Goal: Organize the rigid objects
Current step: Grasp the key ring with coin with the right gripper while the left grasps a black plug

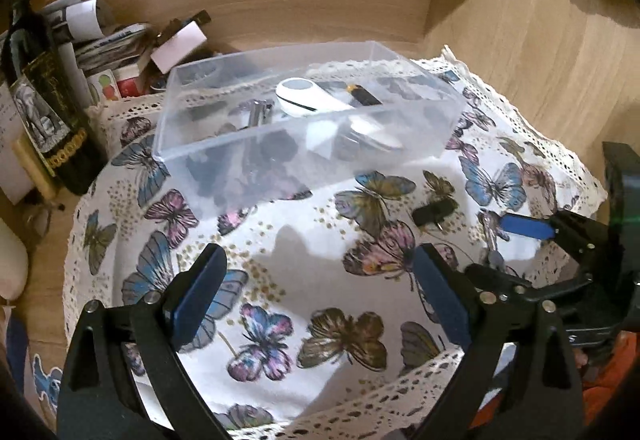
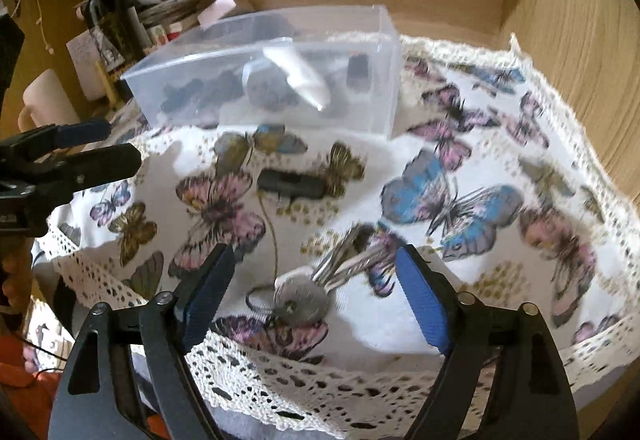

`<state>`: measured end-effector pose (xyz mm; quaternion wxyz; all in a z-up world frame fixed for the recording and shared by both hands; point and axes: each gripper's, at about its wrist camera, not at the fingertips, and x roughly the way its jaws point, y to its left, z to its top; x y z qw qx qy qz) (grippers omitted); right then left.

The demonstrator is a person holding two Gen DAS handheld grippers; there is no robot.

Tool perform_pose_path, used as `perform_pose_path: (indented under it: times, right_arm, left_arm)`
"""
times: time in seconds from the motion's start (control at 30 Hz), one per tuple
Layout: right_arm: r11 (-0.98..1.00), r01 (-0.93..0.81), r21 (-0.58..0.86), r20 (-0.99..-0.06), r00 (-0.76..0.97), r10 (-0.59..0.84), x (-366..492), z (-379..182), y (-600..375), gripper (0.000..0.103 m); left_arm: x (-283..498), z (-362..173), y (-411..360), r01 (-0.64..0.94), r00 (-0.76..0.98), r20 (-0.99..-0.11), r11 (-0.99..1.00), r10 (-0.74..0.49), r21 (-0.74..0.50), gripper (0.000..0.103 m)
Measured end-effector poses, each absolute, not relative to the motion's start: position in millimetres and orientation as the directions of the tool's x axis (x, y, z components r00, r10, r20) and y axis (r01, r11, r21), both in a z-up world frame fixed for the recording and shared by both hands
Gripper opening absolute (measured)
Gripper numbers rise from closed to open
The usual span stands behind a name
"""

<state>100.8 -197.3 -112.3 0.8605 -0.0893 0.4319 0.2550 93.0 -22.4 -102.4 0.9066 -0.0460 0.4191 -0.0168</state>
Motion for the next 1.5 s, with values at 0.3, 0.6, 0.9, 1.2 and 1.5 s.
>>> perform_pose_path:
  times: [0.3, 0.6, 0.9, 1.2, 1.5]
  right_arm:
    - [0.859, -0.511, 0.005, -0.768, 0.548, 0.331, 94, -114, -198, 0.046]
    - [0.875, -0.483, -0.012, -0.759, 0.575, 0.307, 101, -113, -203, 0.023]
    - [0.900, -0.436, 0.011, -0.741, 0.601, 0.301, 108, -107, -222, 0.023]
    - [0.902, -0.431, 0.032, -0.717, 0.619, 0.321, 109, -102, -237, 0.023]
    - [0.908, -0.417, 0.036, -0.684, 0.652, 0.327, 111, -90, -252, 0.023]
  left_arm:
    - [92, -109, -30, -0.001, 0.642, -0.762, 0.993, -0.089, -0.117, 0.095]
    - [105, -115, -39, 0.030, 0.617, -0.777, 0.990, -0.125, -0.136, 0.095]
    - [138, -123, -62, 0.097, 0.554, -0.806, 0.978, -0.207, -0.185, 0.093]
    - [165, -138, -100, 0.149, 0.491, -0.839, 0.972, -0.232, -0.182, 0.076]
    - [178, -143, -117, 0.141, 0.514, -0.841, 0.984, -0.168, -0.110, 0.044]
